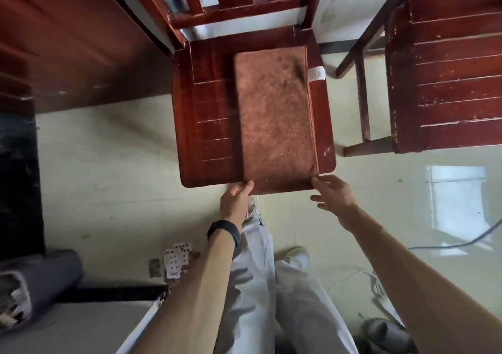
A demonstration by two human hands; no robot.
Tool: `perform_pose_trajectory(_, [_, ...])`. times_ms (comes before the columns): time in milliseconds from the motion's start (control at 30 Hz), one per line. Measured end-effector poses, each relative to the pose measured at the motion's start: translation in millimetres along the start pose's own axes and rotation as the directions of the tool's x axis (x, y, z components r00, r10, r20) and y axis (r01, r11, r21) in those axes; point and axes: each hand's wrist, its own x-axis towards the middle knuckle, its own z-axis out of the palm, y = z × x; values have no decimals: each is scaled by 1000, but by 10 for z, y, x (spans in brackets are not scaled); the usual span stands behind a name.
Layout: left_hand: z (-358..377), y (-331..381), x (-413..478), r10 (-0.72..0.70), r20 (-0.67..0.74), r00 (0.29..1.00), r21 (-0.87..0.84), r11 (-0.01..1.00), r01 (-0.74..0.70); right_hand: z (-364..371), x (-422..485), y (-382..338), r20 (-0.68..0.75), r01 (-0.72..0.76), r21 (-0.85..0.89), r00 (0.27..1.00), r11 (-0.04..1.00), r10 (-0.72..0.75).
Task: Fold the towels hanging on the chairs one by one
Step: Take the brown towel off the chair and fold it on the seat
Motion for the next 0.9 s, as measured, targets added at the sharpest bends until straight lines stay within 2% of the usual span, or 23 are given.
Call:
perform_pose_trajectory(133, [-98,25,-162,33,34,999,-51,998,-31,-5,-97,28,-32,28,31,999,999,-27])
perform_pose_trajectory(267, [-189,-14,-448,87,-9,996,-97,991,-87,16,-415,155,-104,27,104,994,994,-16])
perform_pose_trajectory(400, [-374,-66,-766,101,-38,994,-74,992,-104,46,-798,238,-126,20,144,992,989,-2])
perform_pose_trajectory(533, [-562,-32,-1015,87,23,996,-36,996,-87,43,-1143,228,-99,116,72,989,991,-109])
perform_pose_trajectory(633, [-712,122,-1086,77,67,995,-37,997,-75,-12,-1253,99,-55,124,61,991,990,-120])
perform_pose_trajectory(733, [-880,406,-1064,101,210,972,-10,995,-101,-106,-1224,-151,13,151,22,988,988,-152])
perform_pose_trajectory(833, [-980,721,-881,130,371,920,147,969,-196,-169,-1011,-440,46,264,-129,964,956,-261])
perform_pose_trajectory(900, [-977,932,-653,210,350,913,285,904,-318,-174,-792,-642,6,323,-259,943,910,-332])
